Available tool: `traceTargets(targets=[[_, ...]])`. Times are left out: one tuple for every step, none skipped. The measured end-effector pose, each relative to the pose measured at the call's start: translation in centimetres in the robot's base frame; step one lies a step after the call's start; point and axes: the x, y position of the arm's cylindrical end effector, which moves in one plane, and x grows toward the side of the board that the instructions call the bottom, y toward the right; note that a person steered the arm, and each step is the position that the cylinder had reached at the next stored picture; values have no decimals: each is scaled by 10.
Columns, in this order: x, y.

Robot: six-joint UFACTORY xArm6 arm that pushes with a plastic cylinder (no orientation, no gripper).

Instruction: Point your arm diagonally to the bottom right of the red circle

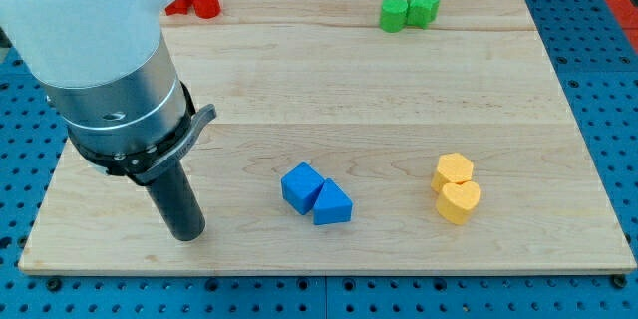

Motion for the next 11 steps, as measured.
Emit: traceTargets(targets=[[0,-4],[-31,-25],[-106,28],[-131,28],[-133,28],[-133,28],[-158,28],[-185,31],[-186,31],[-186,31],[-239,31]])
